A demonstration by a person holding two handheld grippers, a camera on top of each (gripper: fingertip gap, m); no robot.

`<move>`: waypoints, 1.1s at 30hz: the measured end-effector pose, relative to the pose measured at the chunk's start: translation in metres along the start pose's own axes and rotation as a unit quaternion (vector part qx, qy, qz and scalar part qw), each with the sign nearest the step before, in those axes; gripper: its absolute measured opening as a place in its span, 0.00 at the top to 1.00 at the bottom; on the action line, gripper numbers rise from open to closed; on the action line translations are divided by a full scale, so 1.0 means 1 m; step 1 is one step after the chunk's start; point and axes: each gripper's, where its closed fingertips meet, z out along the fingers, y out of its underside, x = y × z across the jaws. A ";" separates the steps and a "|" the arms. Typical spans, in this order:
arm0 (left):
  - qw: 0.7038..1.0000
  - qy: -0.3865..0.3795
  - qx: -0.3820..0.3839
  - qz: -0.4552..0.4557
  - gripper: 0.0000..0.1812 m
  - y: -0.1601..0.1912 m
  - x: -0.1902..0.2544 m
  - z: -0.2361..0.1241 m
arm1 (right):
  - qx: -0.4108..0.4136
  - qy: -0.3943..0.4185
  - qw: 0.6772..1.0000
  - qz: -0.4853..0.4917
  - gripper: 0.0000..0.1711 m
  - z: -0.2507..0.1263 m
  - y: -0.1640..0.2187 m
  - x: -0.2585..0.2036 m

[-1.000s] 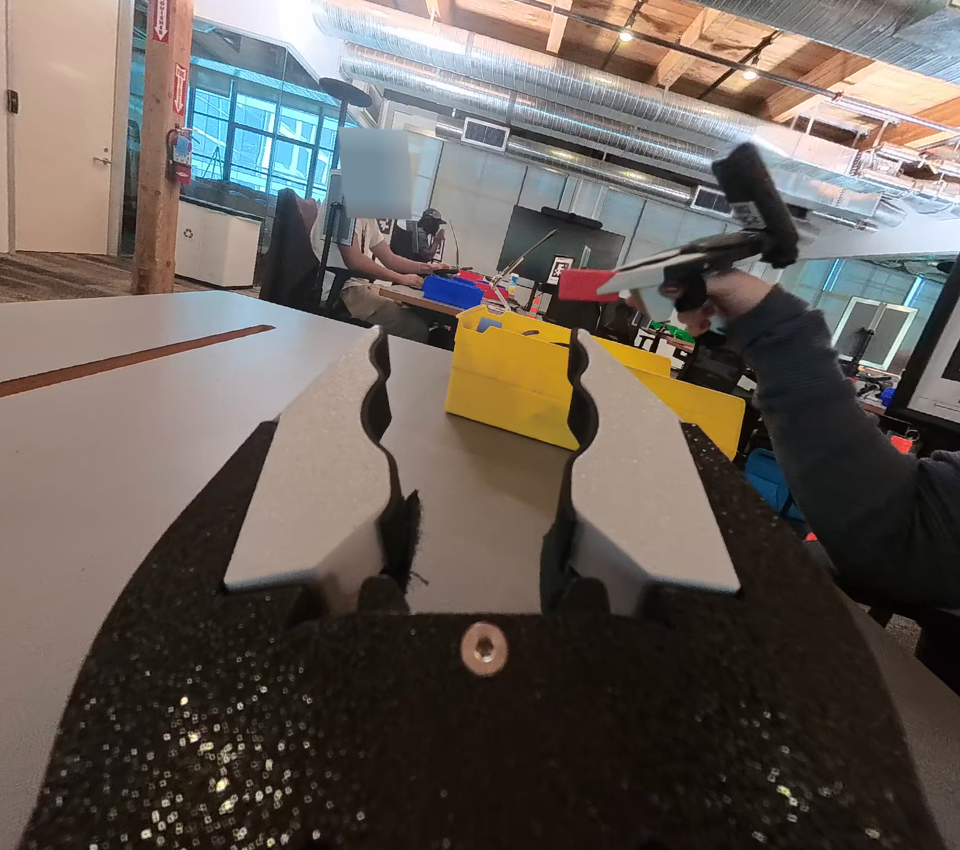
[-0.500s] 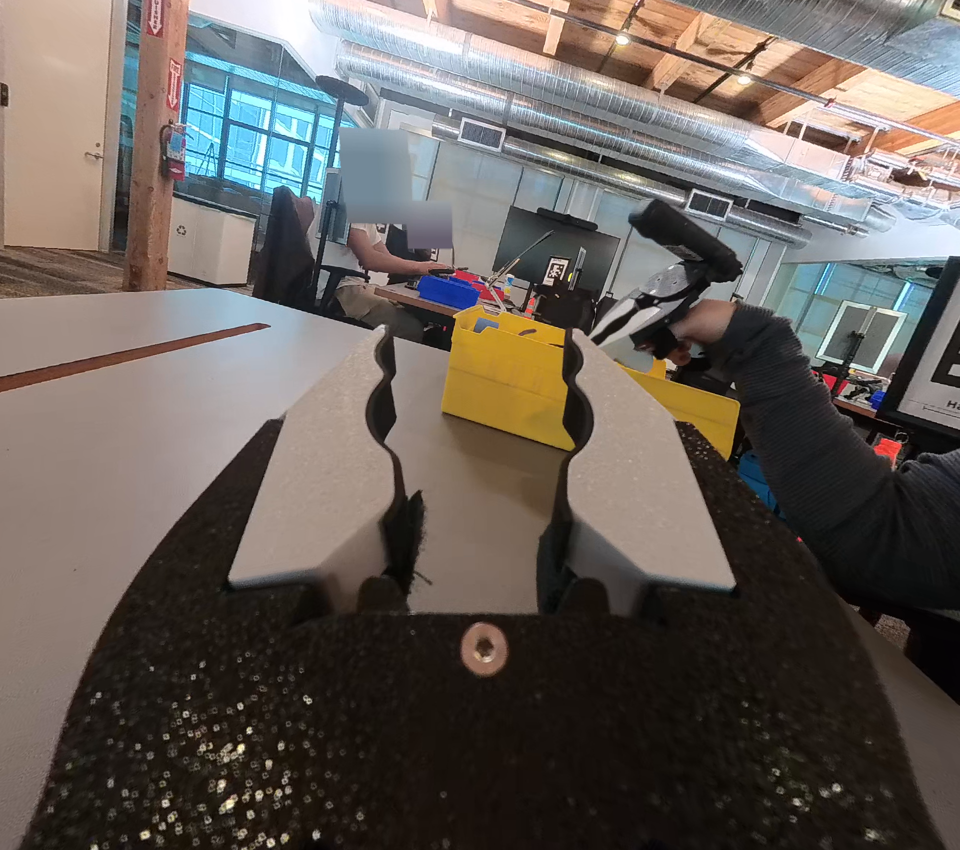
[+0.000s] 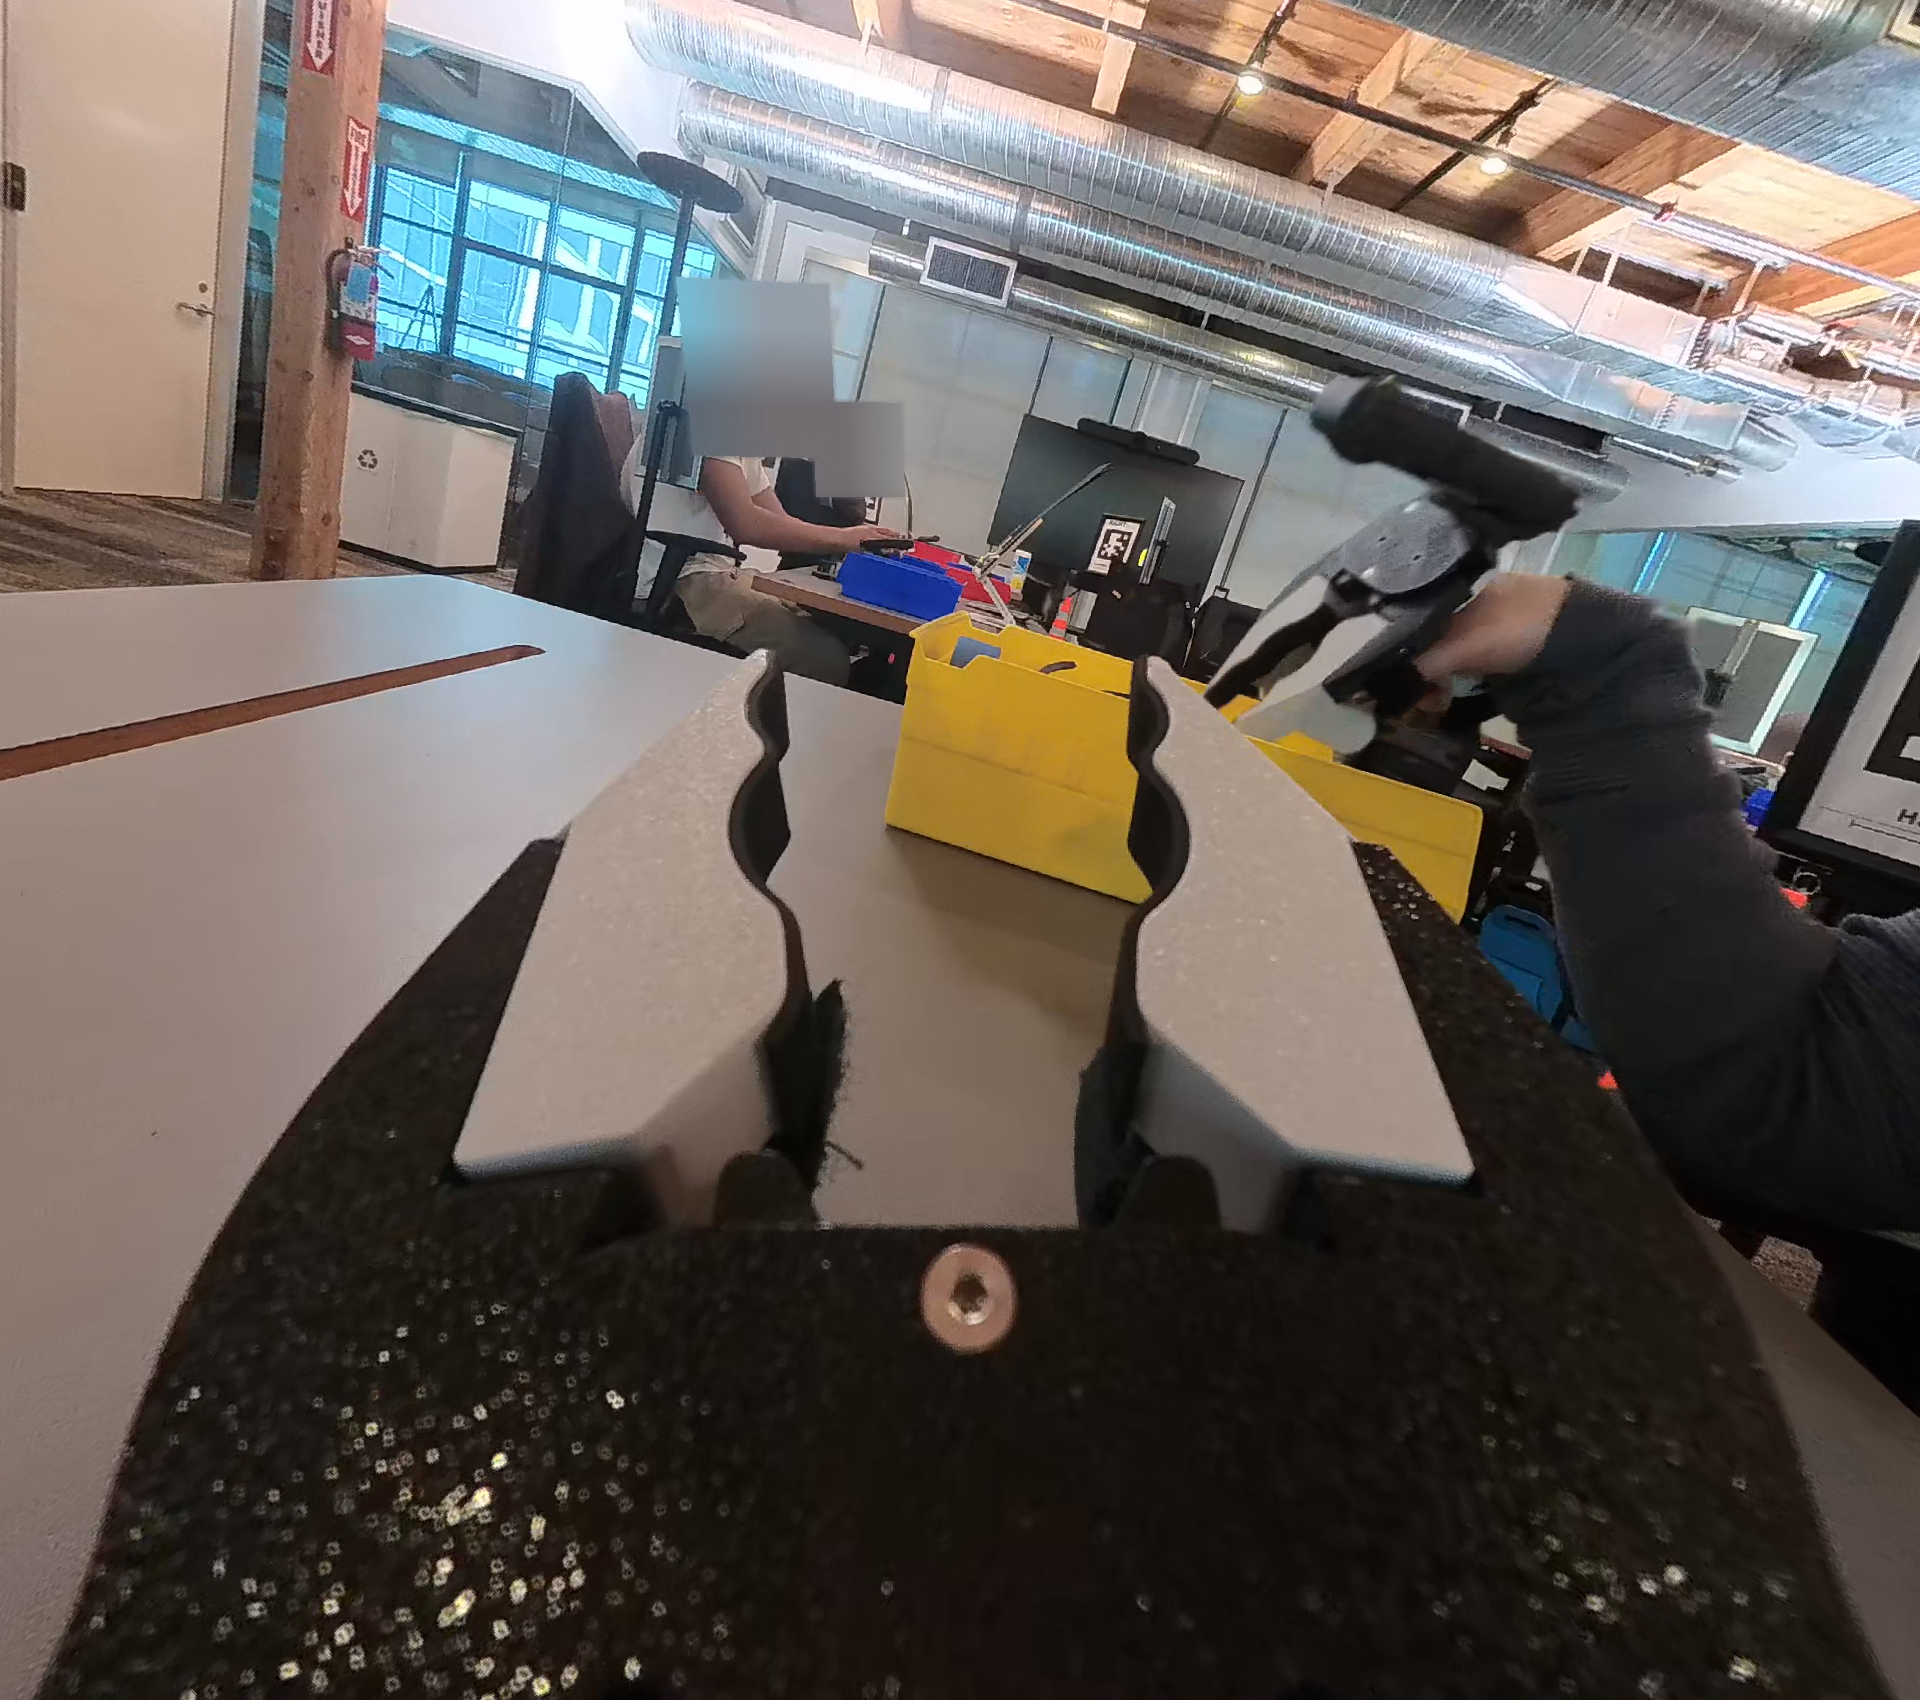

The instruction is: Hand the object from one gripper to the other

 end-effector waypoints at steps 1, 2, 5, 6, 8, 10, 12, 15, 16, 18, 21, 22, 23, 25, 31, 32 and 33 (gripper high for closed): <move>1.000 0.000 0.000 0.000 0.65 0.000 0.000 0.000 | 0.025 0.010 1.000 -0.012 0.78 -0.008 -0.011 -0.004; 1.000 -0.001 0.000 0.001 0.65 0.000 0.000 0.000 | 0.056 0.022 0.998 -0.028 0.78 -0.017 -0.025 -0.009; 1.000 -0.001 -0.001 0.001 0.65 0.000 0.000 0.000 | 0.168 0.067 0.980 -0.087 0.76 -0.039 -0.082 -0.032; 1.000 -0.002 -0.001 0.001 0.65 0.000 0.000 0.000 | 0.216 0.080 0.967 -0.109 0.75 -0.045 -0.106 -0.045; 1.000 -0.003 -0.002 0.001 0.65 0.001 -0.001 0.000 | 0.319 0.092 0.932 -0.145 0.75 -0.054 -0.154 -0.078; 1.000 -0.004 -0.002 0.002 0.65 0.000 -0.001 0.000 | 0.417 0.072 0.893 -0.153 0.75 -0.056 -0.190 -0.114; 1.000 -0.007 0.000 0.003 0.65 0.000 -0.001 0.000 | 0.504 0.023 0.858 -0.098 0.75 -0.050 -0.211 -0.142; 1.000 -0.013 0.003 0.002 0.64 -0.001 -0.004 0.000 | 0.523 -0.048 0.845 -0.102 0.72 -0.021 -0.208 -0.184; 1.000 -0.016 0.002 0.002 0.64 -0.001 -0.005 0.000 | 0.526 -0.026 0.841 -0.121 0.72 -0.019 -0.208 -0.186; 1.000 -0.023 0.004 0.007 0.64 -0.001 -0.006 0.000 | 0.565 0.030 0.815 -0.127 0.72 -0.023 -0.212 -0.182; 0.999 -0.036 0.011 0.025 0.62 -0.004 -0.007 -0.001 | 0.602 0.046 0.789 -0.116 0.71 -0.025 -0.211 -0.180; 0.999 -0.041 0.013 0.031 0.61 -0.004 -0.008 -0.002 | 0.607 0.042 0.786 -0.109 0.70 -0.021 -0.210 -0.179; 0.998 -0.047 0.016 0.038 0.60 -0.005 -0.009 -0.002 | 0.608 0.037 0.786 -0.105 0.67 -0.015 -0.210 -0.179; 0.996 -0.057 0.023 0.057 0.57 -0.007 -0.009 -0.003 | 0.602 0.032 0.791 -0.110 0.58 0.000 -0.211 -0.180; 0.981 -0.112 0.031 0.158 0.30 -0.010 -0.013 -0.001 | 0.599 0.009 0.798 -0.062 0.18 0.024 -0.217 -0.169; 0.977 -0.121 0.032 0.175 0.23 -0.010 -0.014 0.000 | 0.605 0.014 0.794 -0.052 0.16 0.022 -0.218 -0.164; 0.972 -0.129 0.035 0.191 0.16 -0.011 -0.014 0.001 | 0.611 0.019 0.790 -0.044 0.15 0.020 -0.218 -0.159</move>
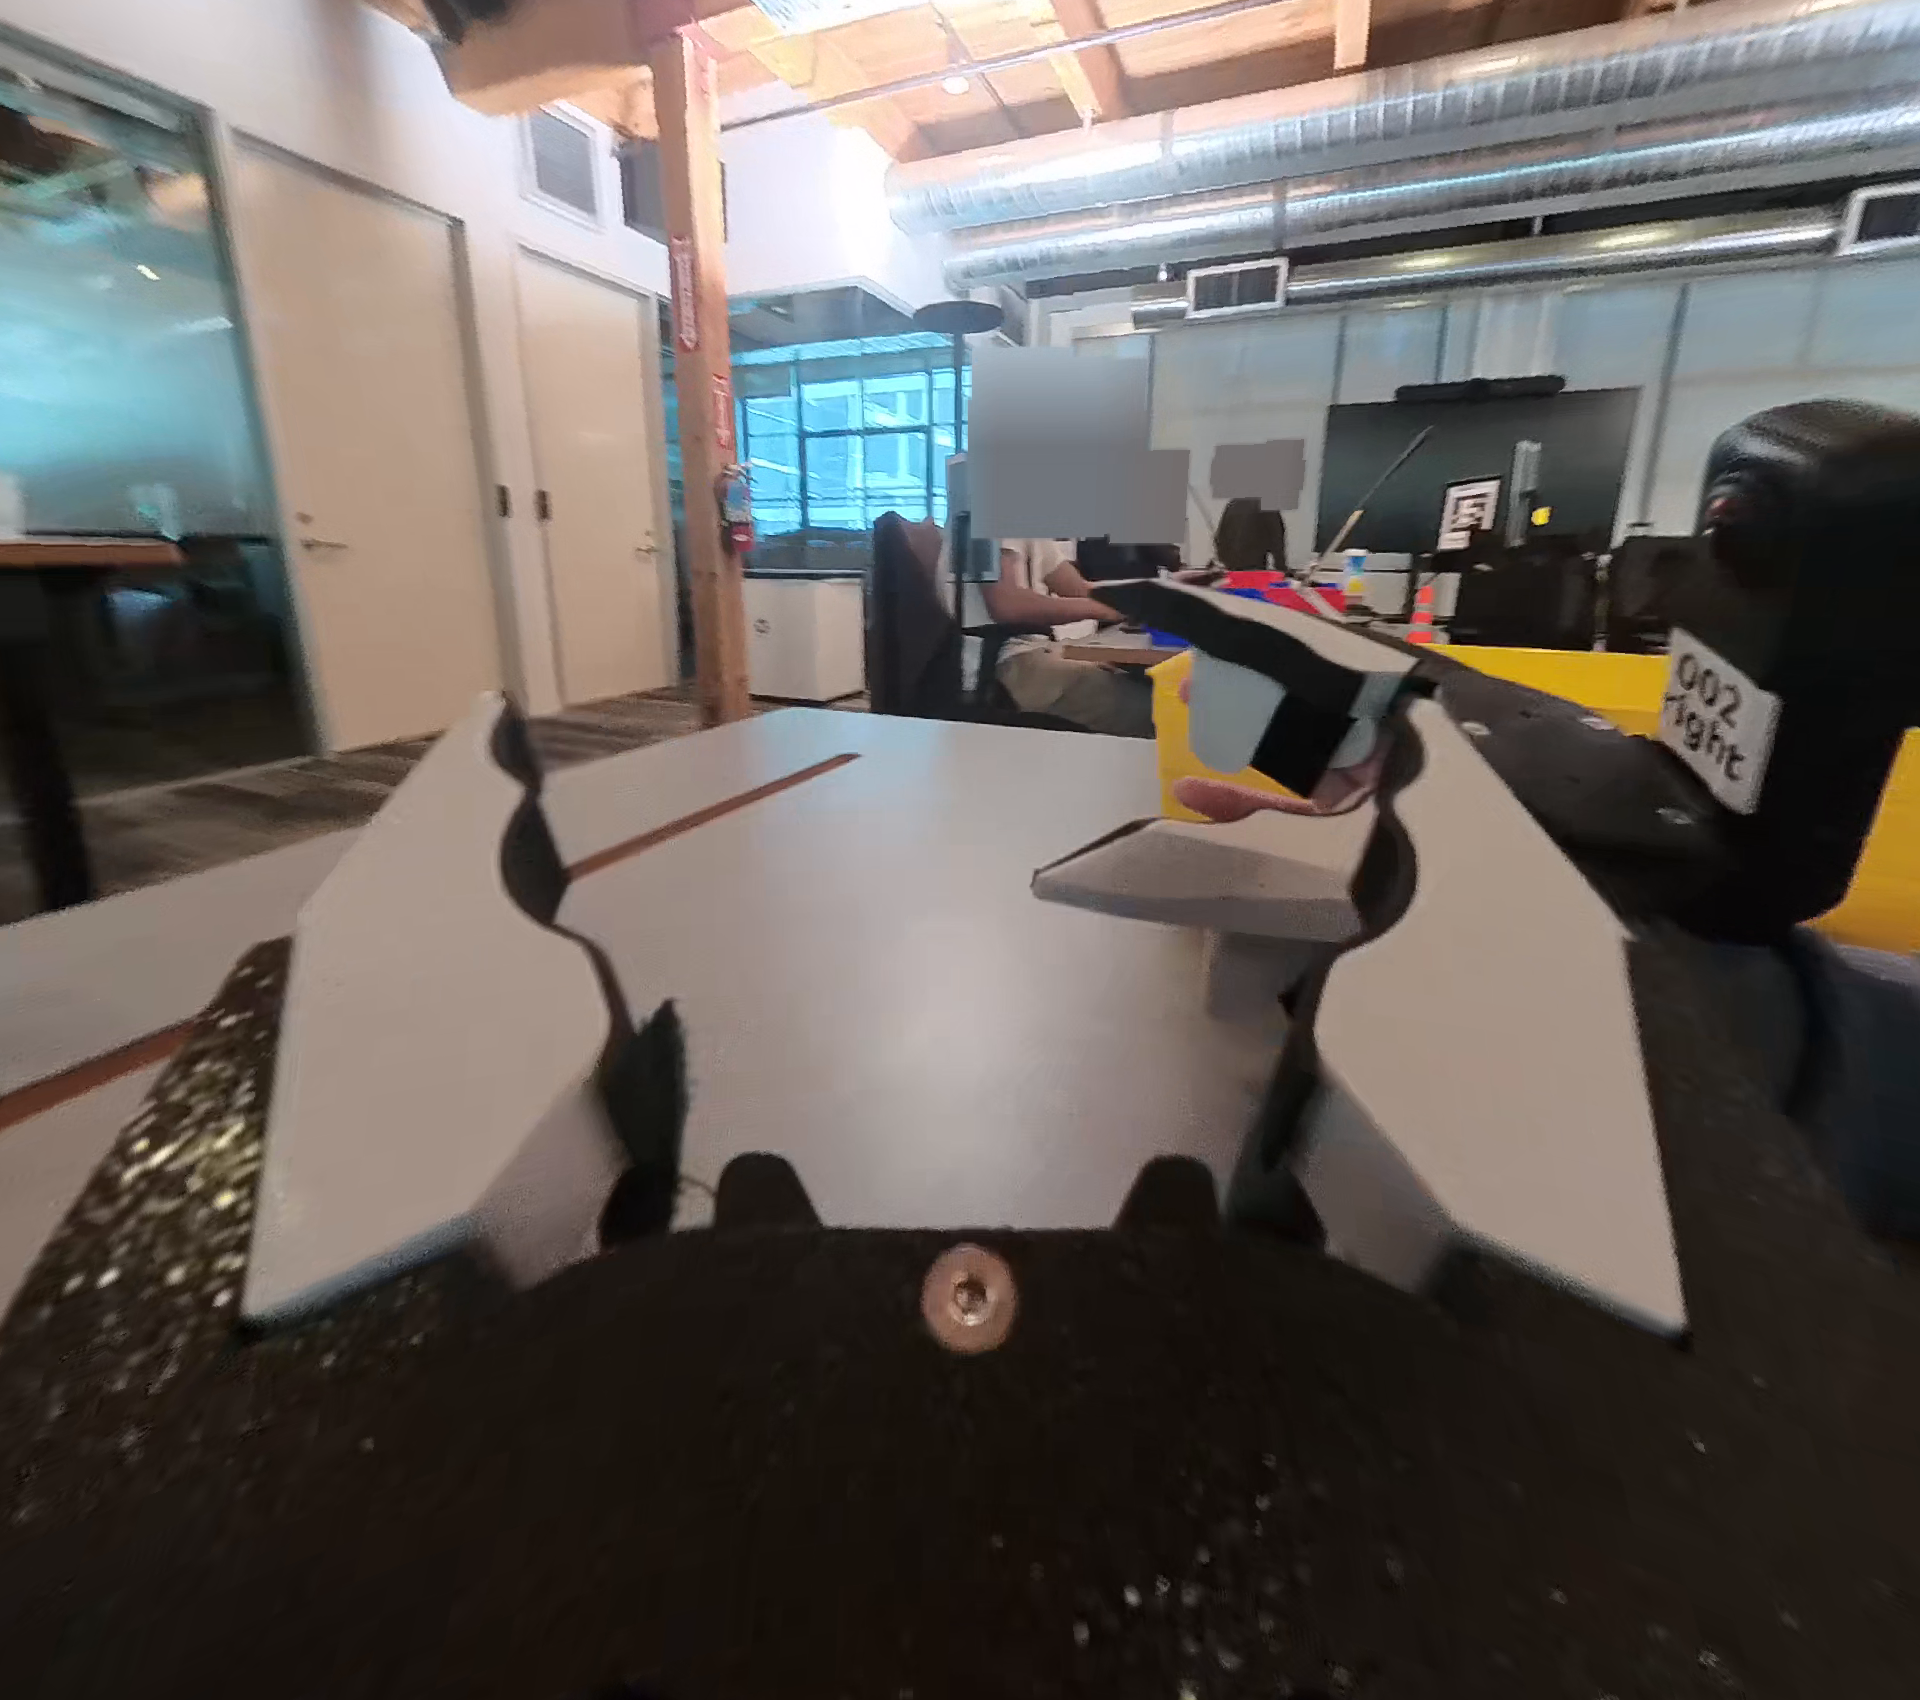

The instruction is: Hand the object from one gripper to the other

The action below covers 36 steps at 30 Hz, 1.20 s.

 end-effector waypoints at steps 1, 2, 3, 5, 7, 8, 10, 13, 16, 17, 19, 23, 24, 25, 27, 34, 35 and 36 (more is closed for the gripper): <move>1.000 -0.011 0.006 0.014 0.13 -0.001 -0.002 0.001 | 0.004 0.010 1.000 0.002 0.13 0.000 -0.001 0.005; 0.999 -0.018 0.009 0.028 0.13 -0.002 -0.002 0.001 | 0.006 0.017 1.000 0.004 0.13 -0.001 0.000 0.009; 0.999 -0.022 0.011 0.039 0.13 -0.004 -0.003 0.001 | 0.006 0.022 1.000 0.007 0.13 -0.001 0.001 0.012; 0.998 -0.034 0.016 0.051 0.13 -0.006 -0.006 0.000 | -0.001 0.030 0.999 0.015 0.13 0.001 0.008 0.017; 0.998 -0.038 0.020 0.048 0.13 -0.007 -0.008 -0.001 | -0.003 0.041 0.999 0.025 0.14 0.001 0.010 0.024; 0.998 -0.040 0.021 0.044 0.13 -0.007 -0.010 -0.001 | -0.001 0.046 0.999 0.027 0.15 0.001 0.011 0.027; 0.997 -0.050 0.024 0.047 0.13 -0.009 -0.015 -0.001 | 0.001 0.050 0.998 0.026 0.17 0.000 0.011 0.029; 0.997 -0.055 0.020 0.048 0.13 -0.007 -0.019 0.001 | 0.001 0.047 0.999 0.016 0.19 -0.001 0.010 0.027; 0.997 -0.055 0.015 0.055 0.13 -0.005 -0.018 0.001 | 0.005 0.049 0.999 0.010 0.20 -0.003 0.008 0.027; 0.997 -0.053 0.009 0.053 0.13 -0.004 -0.016 0.001 | 0.006 0.051 0.999 0.010 0.20 -0.004 0.008 0.028; 0.998 -0.036 -0.043 0.029 0.18 0.008 -0.011 0.002 | 0.006 0.053 0.998 0.012 0.21 -0.006 0.008 0.030; 0.991 -0.017 -0.128 0.026 0.20 0.030 0.000 0.006 | 0.010 0.059 0.998 0.019 0.22 -0.010 0.007 0.034; 0.990 -0.016 -0.134 0.033 0.20 0.030 0.003 0.007 | 0.013 0.061 0.998 0.022 0.23 -0.011 0.007 0.035; 0.989 -0.021 -0.138 0.038 0.20 0.028 0.005 0.007 | 0.014 0.062 0.998 0.024 0.23 -0.011 0.007 0.036; 0.989 -0.034 -0.136 0.045 0.20 0.016 0.009 0.009 | 0.015 0.059 0.998 0.023 0.24 -0.010 0.007 0.036; 0.989 -0.093 -0.116 0.022 0.30 -0.067 0.038 -0.015 | 0.016 0.040 0.999 0.025 0.26 -0.008 0.007 0.029; 0.987 -0.110 -0.114 0.018 0.32 -0.081 0.041 -0.025 | 0.016 0.037 0.999 0.026 0.26 -0.008 0.007 0.028; 0.985 -0.131 -0.114 0.011 0.34 -0.094 0.043 -0.036 | 0.017 0.035 0.999 0.027 0.26 -0.008 0.007 0.028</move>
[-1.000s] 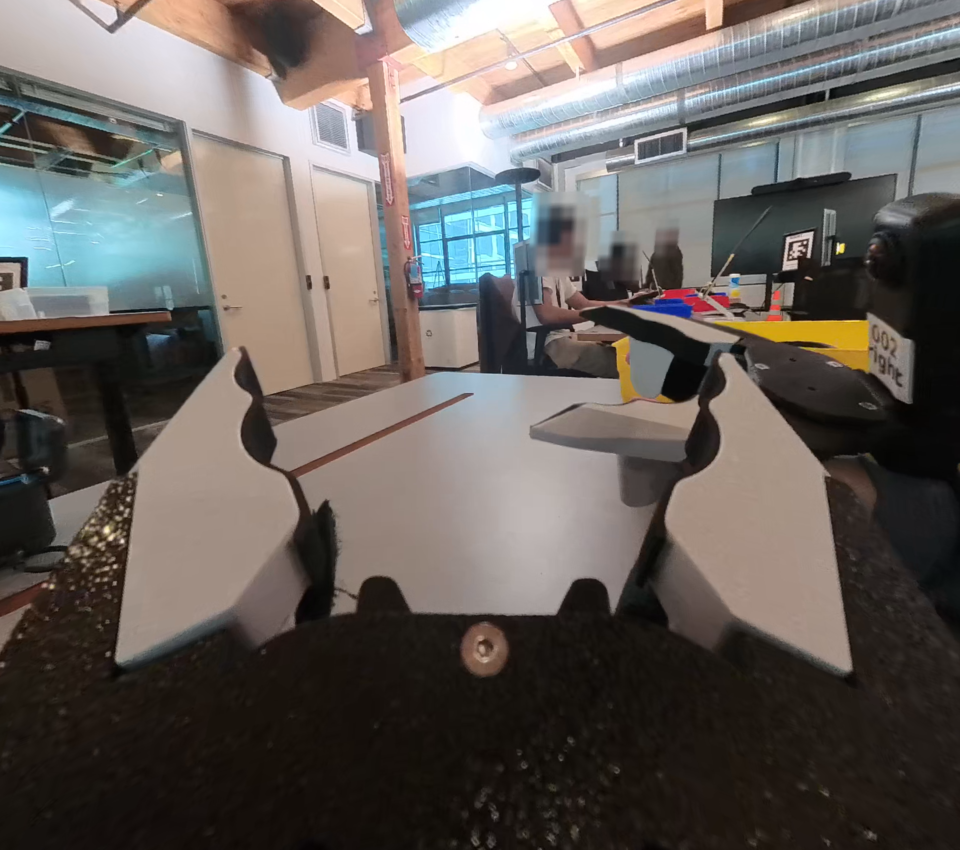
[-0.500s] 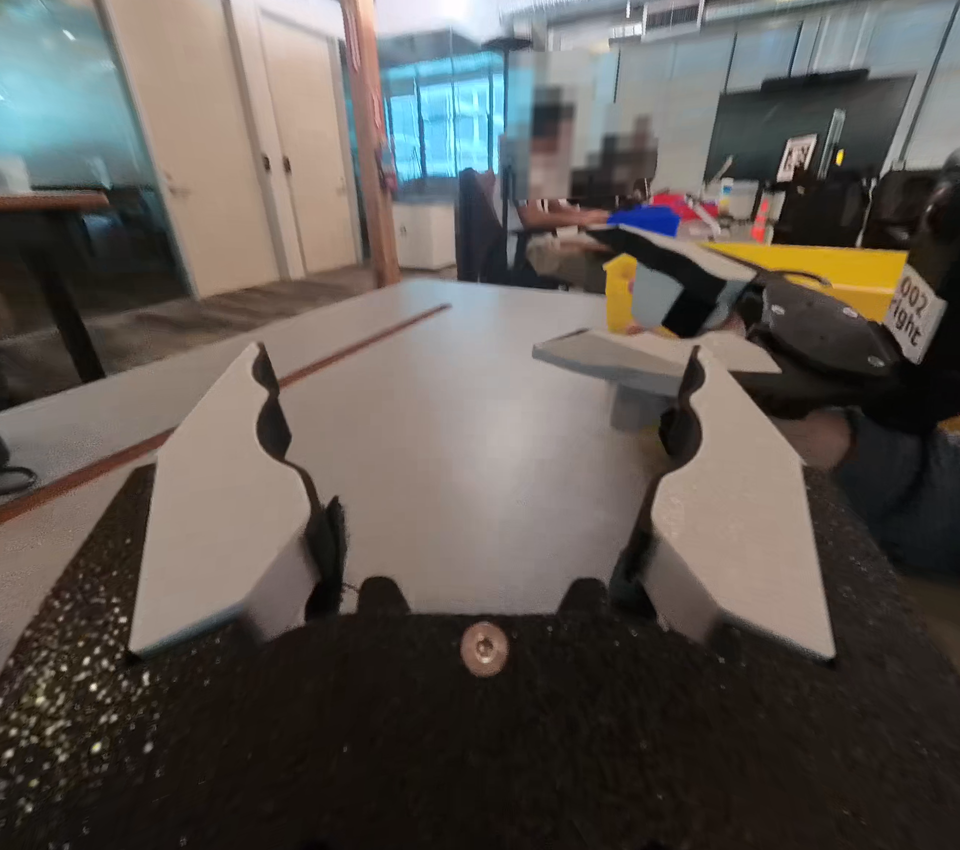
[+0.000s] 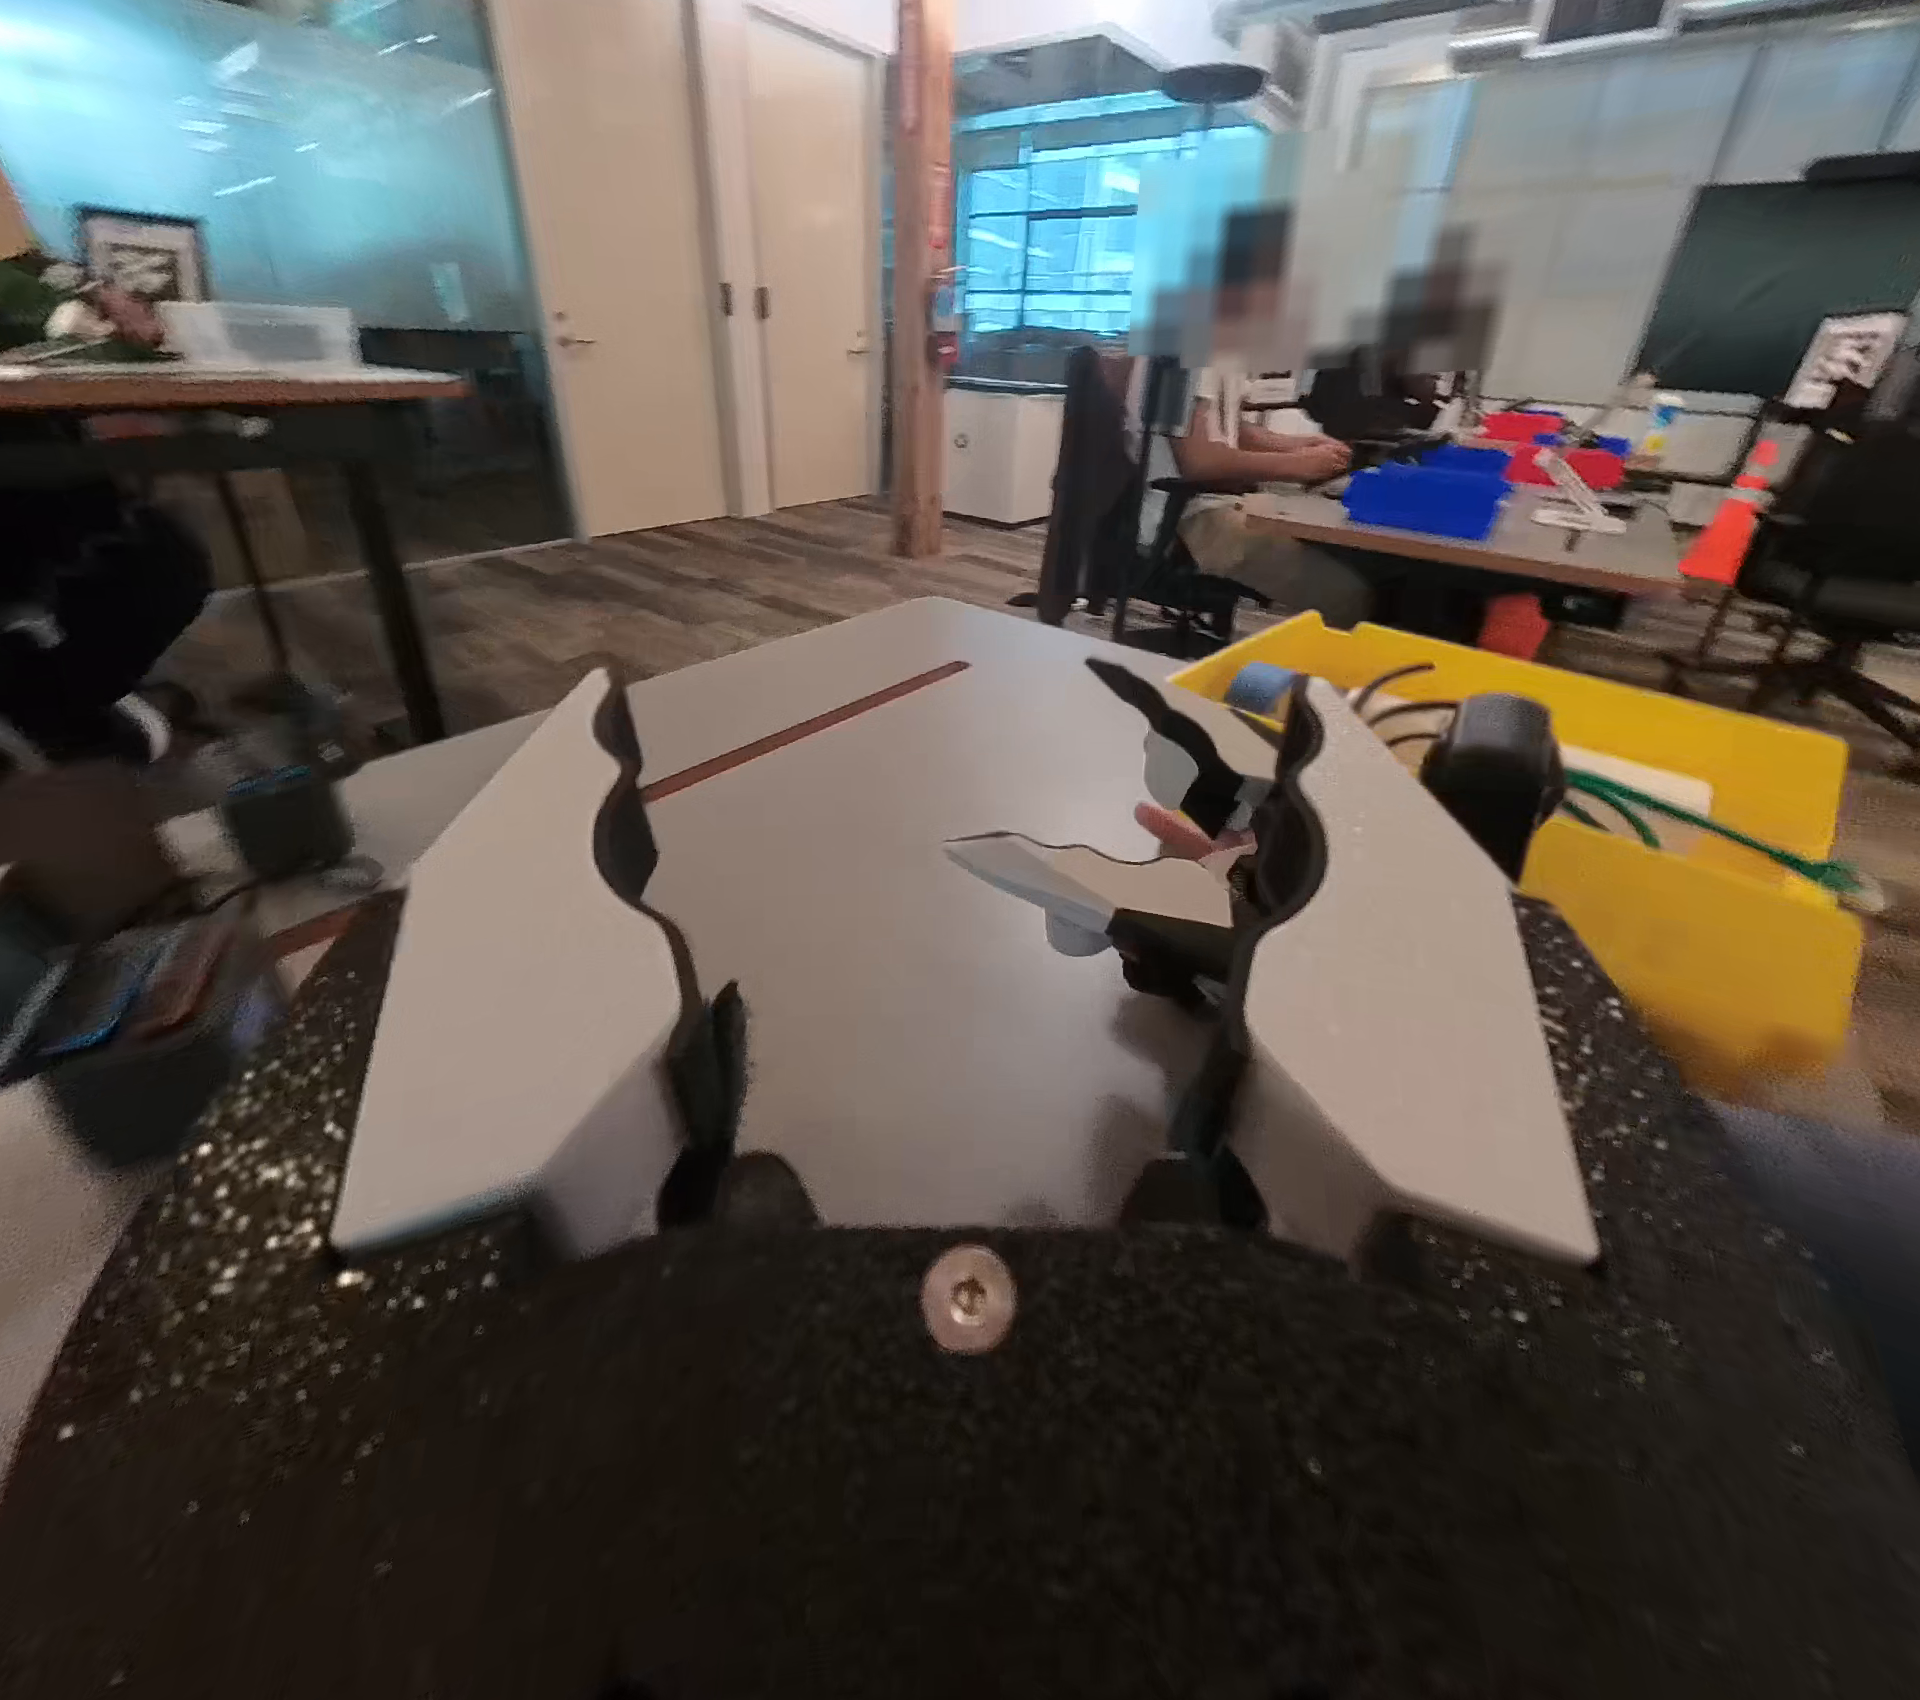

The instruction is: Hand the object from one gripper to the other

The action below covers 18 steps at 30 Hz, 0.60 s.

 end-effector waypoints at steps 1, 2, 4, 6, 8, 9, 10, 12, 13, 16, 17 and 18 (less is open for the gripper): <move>1.000 -0.023 -0.004 -0.011 0.36 -0.009 -0.005 -0.016 | 0.001 -0.002 1.000 0.001 0.27 0.000 0.000 -0.001; 0.999 -0.046 -0.008 -0.019 0.36 -0.017 -0.010 -0.033 | 0.001 -0.003 1.000 0.002 0.27 0.000 0.000 -0.001; 0.995 -0.095 -0.017 -0.021 0.37 -0.029 -0.028 -0.070 | 0.002 -0.006 1.000 0.003 0.28 0.000 -0.001 -0.002; 0.981 -0.186 -0.057 0.000 0.37 -0.032 -0.067 -0.116 | 0.002 -0.008 1.000 0.004 0.28 -0.001 -0.001 -0.003; 0.947 -0.302 -0.106 0.014 0.39 -0.033 -0.115 -0.174 | 0.001 -0.008 1.000 0.004 0.29 -0.001 -0.001 -0.003; 0.933 -0.336 -0.126 0.012 0.41 -0.032 -0.133 -0.199 | 0.001 -0.008 1.000 0.004 0.29 -0.001 -0.001 -0.003; 0.925 -0.348 -0.151 0.001 0.43 -0.028 -0.144 -0.220 | 0.001 -0.008 1.000 0.004 0.29 -0.001 -0.001 -0.003; 0.923 -0.316 -0.219 -0.026 0.51 -0.012 -0.149 -0.243 | 0.002 -0.008 1.000 0.005 0.29 -0.001 -0.001 -0.004; 0.923 -0.294 -0.247 -0.031 0.53 -0.004 -0.150 -0.249 | 0.002 -0.008 1.000 0.006 0.29 -0.001 -0.001 -0.003; 0.908 -0.192 -0.368 -0.052 0.62 0.035 -0.138 -0.261 | 0.003 -0.006 1.000 0.011 0.29 -0.002 -0.002 -0.002; 0.898 -0.144 -0.413 -0.039 0.61 0.050 -0.132 -0.264 | 0.004 -0.006 1.000 0.012 0.30 -0.002 -0.002 -0.002; 0.886 -0.100 -0.454 -0.004 0.61 0.066 -0.128 -0.269 | 0.004 -0.005 1.000 0.013 0.30 -0.003 -0.002 -0.002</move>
